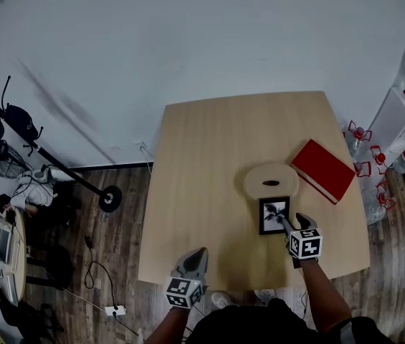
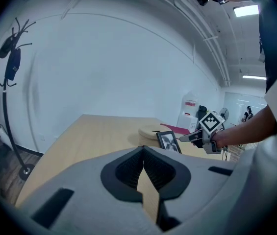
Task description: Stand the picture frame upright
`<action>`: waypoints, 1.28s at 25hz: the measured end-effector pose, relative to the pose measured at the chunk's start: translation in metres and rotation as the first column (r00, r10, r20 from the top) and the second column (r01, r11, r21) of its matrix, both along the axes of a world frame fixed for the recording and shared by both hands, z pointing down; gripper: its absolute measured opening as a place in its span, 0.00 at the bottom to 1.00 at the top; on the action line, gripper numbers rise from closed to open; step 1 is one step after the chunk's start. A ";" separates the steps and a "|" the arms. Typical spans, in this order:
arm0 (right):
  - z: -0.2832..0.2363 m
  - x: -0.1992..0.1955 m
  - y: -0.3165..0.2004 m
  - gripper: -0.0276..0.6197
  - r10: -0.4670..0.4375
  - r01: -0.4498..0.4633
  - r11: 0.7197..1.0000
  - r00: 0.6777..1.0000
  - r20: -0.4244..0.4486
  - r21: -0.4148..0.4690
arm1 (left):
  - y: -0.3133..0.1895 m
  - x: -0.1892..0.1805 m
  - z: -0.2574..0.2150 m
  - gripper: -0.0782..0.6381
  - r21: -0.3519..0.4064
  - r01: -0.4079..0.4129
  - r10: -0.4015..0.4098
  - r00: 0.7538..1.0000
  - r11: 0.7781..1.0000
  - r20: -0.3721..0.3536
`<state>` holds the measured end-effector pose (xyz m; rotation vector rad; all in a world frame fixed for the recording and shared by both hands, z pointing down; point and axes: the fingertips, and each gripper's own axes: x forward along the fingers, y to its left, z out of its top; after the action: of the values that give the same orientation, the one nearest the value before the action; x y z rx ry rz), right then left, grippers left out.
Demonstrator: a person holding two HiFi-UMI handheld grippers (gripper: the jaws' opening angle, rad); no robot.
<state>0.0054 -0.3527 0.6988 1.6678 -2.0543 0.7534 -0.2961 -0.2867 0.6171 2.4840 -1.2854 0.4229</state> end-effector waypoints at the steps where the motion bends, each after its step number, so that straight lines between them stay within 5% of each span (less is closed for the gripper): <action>1: -0.009 0.001 0.004 0.31 -0.009 0.009 1.000 1.000 -0.002 0.017 | 0.001 0.001 -0.001 0.10 0.003 -0.003 0.003 1.000 1.000 0.000; 9: -0.083 0.002 0.042 0.30 -0.084 0.088 0.986 0.996 -0.037 0.141 | 0.011 0.024 -0.015 0.10 0.010 -0.062 0.063 0.998 0.998 -0.013; 13: -0.123 -0.003 0.057 0.07 -0.086 0.095 0.970 0.995 -0.051 0.222 | 0.011 0.029 -0.022 0.10 0.041 -0.068 0.070 0.997 0.997 -0.025; 21: -0.163 -0.009 0.070 0.06 -0.063 0.095 0.943 0.992 -0.108 0.320 | 0.021 0.038 -0.023 0.10 0.044 -0.083 0.085 0.996 0.996 -0.036; 32: -0.174 -0.012 0.068 0.06 -0.052 0.068 0.934 0.997 -0.056 0.352 | 0.023 0.038 -0.027 0.10 0.048 -0.077 0.078 0.996 0.996 -0.034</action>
<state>-0.0068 -0.2845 0.5251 1.7743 -2.3001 0.3323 -0.2584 -0.2633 0.5903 2.5748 -1.2016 0.3693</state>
